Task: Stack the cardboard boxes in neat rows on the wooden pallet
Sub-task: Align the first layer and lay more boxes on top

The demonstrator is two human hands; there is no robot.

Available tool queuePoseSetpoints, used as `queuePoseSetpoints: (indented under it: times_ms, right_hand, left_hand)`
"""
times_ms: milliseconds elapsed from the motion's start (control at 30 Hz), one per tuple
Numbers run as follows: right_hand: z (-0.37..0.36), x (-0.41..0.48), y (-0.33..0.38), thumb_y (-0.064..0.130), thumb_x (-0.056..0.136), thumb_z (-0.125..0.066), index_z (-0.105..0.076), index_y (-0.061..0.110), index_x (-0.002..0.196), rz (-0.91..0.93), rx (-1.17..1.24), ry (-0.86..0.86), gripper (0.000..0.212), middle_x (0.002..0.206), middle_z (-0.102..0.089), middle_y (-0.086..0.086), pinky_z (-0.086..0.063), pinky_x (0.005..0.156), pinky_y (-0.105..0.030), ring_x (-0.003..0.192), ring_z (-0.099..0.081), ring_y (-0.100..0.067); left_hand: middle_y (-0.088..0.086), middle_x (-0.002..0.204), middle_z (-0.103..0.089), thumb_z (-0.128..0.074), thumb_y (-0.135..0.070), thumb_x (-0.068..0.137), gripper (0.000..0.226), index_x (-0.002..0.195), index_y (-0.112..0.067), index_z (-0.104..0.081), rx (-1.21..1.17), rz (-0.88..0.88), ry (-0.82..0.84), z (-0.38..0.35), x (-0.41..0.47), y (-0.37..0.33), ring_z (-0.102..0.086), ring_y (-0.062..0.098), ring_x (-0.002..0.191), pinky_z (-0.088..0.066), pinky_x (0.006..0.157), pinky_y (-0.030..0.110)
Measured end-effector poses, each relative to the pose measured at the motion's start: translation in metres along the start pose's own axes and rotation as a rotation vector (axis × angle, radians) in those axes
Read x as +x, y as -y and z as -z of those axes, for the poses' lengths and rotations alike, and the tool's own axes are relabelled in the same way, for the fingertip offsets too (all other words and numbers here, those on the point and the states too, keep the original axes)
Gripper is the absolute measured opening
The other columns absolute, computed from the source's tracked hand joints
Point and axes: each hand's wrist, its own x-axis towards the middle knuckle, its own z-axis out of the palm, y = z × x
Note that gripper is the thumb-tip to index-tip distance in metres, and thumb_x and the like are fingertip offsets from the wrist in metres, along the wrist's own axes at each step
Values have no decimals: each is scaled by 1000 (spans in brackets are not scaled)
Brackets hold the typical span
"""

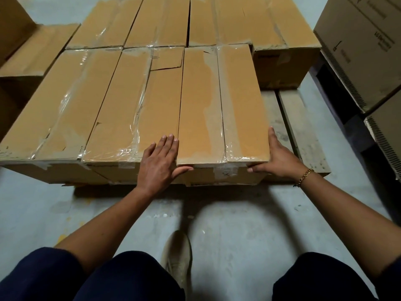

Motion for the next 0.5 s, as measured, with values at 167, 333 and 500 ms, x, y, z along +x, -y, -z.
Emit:
queuePoseSetpoints:
  times_ms: [167,333,500]
  right_hand:
    - [1,0,0,55,63,-91,27,26,156,-7,5,-1,153,165,-29,-8,-40,114,-43,142,-42,-33]
    - [1,1,0,53,64,-91,27,27,156,-4,12,-9,152,164,-30,-8,-39,114,-43,142,-42,-33]
    - [2,2,0,53,64,-91,26,26,157,-13,6,-11,152,163,-31,-9,-39,113,-41,141,-42,-32]
  left_hand:
    - [11,163,-38,-23,-85,92,100,155,-9,-41,9,4,-24,-2,1,0,-34,25,152,-32,118,46]
    - [12,161,-40,-26,-83,92,98,153,-9,-44,7,5,-38,-3,2,-1,-37,26,151,-34,116,47]
    - [12,160,-43,-28,-83,92,97,153,-9,-44,1,8,-27,-3,2,-1,-39,26,149,-34,115,46]
